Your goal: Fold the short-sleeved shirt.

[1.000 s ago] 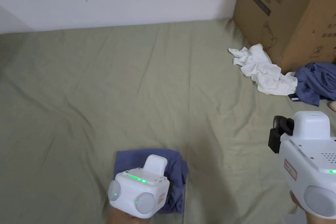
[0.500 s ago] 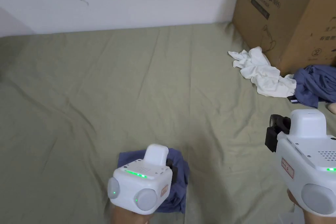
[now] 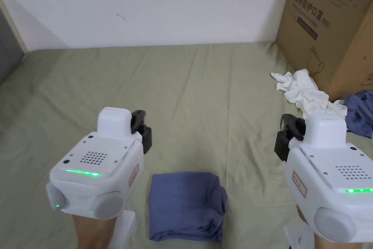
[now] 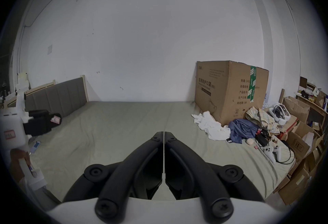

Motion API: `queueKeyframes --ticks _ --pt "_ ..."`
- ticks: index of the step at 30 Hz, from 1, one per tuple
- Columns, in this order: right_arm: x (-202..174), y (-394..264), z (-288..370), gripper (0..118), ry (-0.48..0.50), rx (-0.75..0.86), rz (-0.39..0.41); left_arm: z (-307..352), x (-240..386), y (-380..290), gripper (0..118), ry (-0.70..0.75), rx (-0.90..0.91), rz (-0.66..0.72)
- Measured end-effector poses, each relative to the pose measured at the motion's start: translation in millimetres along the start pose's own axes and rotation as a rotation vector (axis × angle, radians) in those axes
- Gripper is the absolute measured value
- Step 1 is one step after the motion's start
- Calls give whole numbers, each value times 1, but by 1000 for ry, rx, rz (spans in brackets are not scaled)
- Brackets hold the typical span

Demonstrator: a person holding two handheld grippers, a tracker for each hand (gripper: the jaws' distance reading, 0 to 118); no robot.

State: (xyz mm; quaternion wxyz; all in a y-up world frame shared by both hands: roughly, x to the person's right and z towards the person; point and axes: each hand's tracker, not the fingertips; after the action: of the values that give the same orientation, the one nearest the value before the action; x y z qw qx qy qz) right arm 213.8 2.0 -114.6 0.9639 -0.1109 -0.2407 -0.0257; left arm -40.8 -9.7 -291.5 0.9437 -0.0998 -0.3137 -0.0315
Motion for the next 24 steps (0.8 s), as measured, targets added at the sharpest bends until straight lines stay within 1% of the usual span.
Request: queueKeyframes --ticks 4,9,14,18,24 --pt "-16 1 0 3 3 38 13 13 -23 3 7 87 70 -19" --pt "-24 -1 -3 3 14 60 15 19 -47 -2 7 155 57 -3" --pt "-33 -13 -16 3 52 32 5 23 -64 -8 7 186 41 29" --pt "-53 -45 -43 3 101 -83 -3 25 -74 -12 7 205 23 49" --pt "-92 -124 -89 3 174 -307 28 23 -90 -28 7 211 -43 87"
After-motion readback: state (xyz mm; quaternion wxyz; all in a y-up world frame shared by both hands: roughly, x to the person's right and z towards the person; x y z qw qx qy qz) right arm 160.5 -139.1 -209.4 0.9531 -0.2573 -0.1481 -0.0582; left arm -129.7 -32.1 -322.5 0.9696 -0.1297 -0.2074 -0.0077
